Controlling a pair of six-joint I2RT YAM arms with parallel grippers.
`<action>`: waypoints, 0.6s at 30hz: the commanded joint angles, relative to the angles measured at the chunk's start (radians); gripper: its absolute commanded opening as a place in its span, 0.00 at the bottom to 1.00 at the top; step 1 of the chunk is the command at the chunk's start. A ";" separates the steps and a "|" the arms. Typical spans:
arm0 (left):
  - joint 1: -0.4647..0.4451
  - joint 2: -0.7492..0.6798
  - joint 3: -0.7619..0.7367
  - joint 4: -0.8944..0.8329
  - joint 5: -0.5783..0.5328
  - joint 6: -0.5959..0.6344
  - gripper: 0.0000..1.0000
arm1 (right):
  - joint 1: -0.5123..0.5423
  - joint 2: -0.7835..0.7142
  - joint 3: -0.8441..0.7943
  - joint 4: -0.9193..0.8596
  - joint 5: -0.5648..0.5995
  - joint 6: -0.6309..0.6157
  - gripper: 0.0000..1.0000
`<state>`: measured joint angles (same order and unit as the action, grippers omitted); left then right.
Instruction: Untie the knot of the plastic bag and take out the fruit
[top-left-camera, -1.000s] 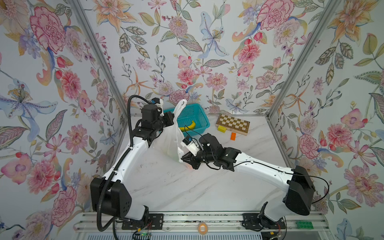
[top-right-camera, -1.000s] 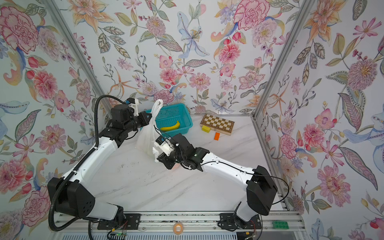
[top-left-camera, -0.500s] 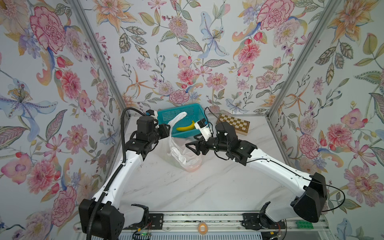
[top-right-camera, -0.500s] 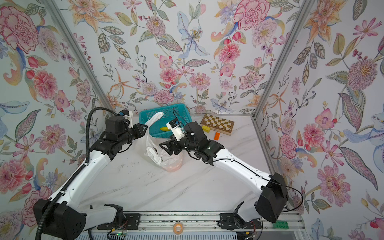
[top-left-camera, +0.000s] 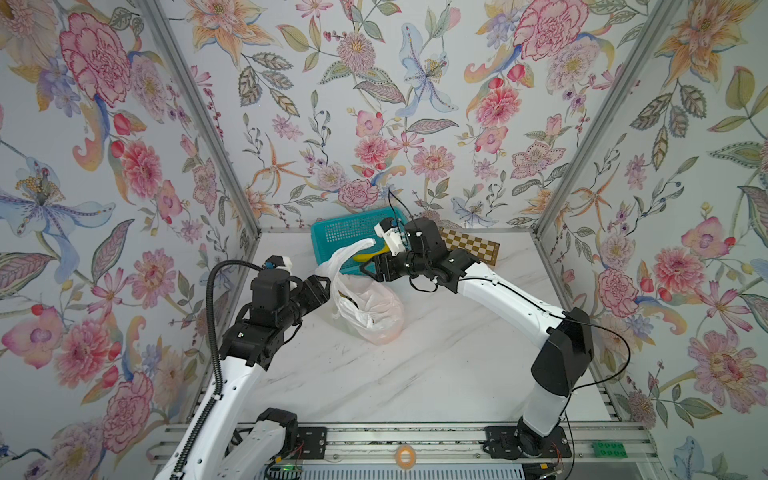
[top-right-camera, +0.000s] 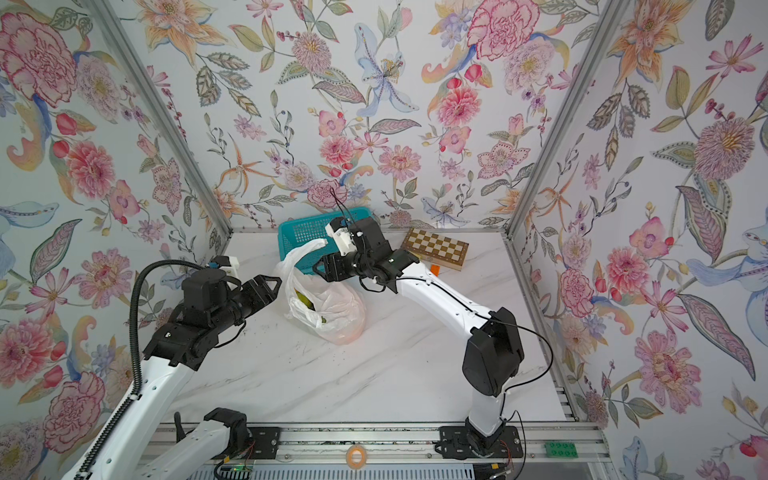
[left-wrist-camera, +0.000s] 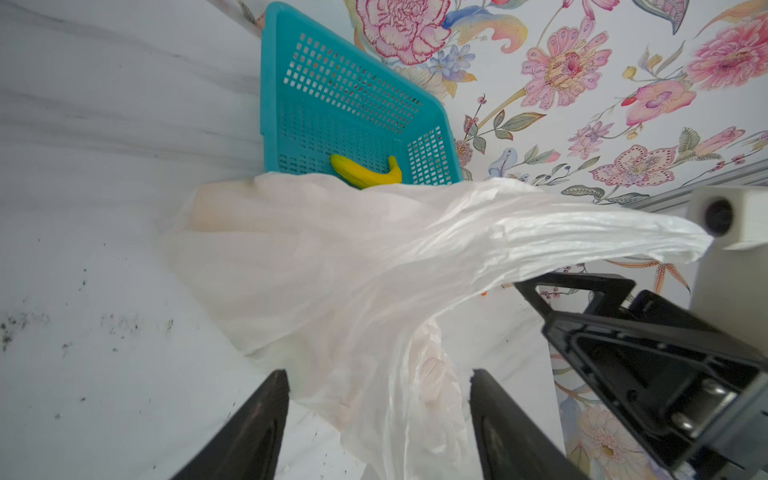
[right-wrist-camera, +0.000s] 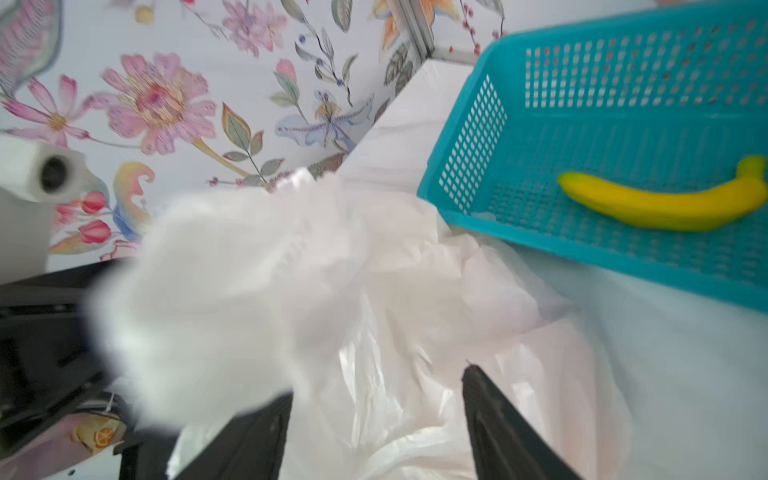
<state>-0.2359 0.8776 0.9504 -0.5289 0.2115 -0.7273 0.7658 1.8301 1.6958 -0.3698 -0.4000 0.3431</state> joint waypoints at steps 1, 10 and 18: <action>-0.007 -0.018 -0.047 -0.030 0.085 -0.018 0.78 | 0.024 0.015 0.015 -0.077 -0.042 -0.050 0.67; -0.009 0.060 -0.069 0.075 0.094 -0.056 0.88 | 0.074 0.109 0.058 -0.088 -0.086 -0.028 0.76; -0.009 0.115 -0.087 0.021 0.056 -0.029 0.69 | 0.099 0.222 0.140 -0.133 -0.016 -0.048 0.80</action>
<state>-0.2386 0.9886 0.8787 -0.4786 0.2985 -0.7757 0.8555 2.0171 1.7901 -0.4595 -0.4484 0.3187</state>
